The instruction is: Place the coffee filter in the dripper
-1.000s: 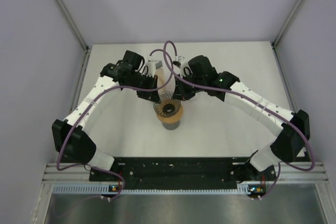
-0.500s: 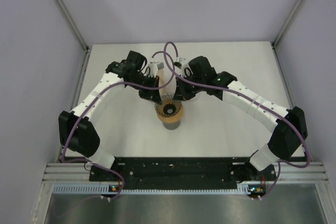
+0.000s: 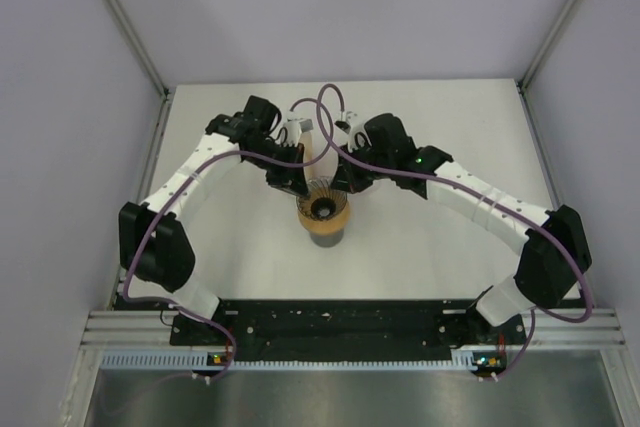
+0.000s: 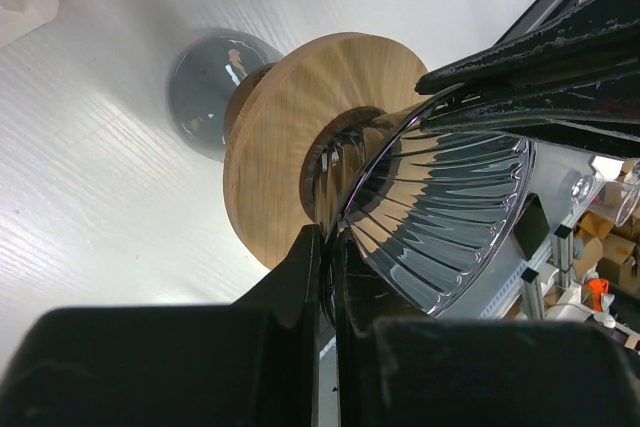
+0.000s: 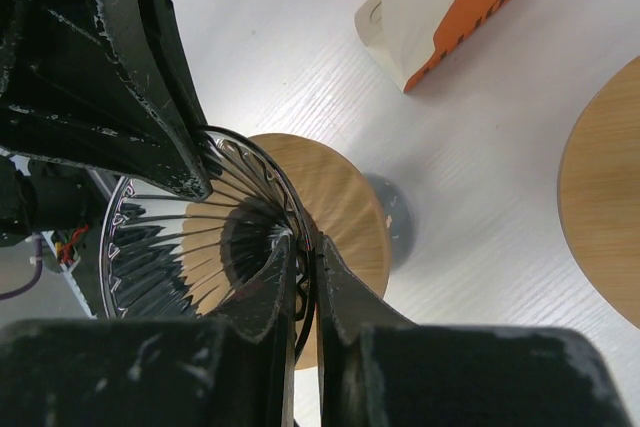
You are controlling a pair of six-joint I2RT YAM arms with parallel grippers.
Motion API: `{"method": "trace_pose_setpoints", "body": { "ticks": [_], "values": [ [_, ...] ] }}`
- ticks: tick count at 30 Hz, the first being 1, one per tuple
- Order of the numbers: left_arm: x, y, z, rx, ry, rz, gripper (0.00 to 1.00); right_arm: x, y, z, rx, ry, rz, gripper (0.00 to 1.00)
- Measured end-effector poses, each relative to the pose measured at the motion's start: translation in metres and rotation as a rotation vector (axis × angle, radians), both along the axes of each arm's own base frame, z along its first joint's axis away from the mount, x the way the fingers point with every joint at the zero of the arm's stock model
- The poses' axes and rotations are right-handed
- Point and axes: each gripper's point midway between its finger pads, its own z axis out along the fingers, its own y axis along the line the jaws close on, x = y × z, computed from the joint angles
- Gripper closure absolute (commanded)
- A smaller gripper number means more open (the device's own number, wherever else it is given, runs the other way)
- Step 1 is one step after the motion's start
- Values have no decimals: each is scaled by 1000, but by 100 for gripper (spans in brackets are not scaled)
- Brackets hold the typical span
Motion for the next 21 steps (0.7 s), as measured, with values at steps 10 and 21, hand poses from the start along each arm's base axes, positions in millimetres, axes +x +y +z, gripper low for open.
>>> {"method": "trace_pose_setpoints", "body": {
  "ticks": [10, 21],
  "values": [
    [2, 1, 1, 14, 4, -23, 84, 1, 1, 1, 9, -7, 1, 100],
    [14, 0, 21, 4, -125, -88, 62, 0, -2, -9, -46, -5, 46, 69]
  ]
}}
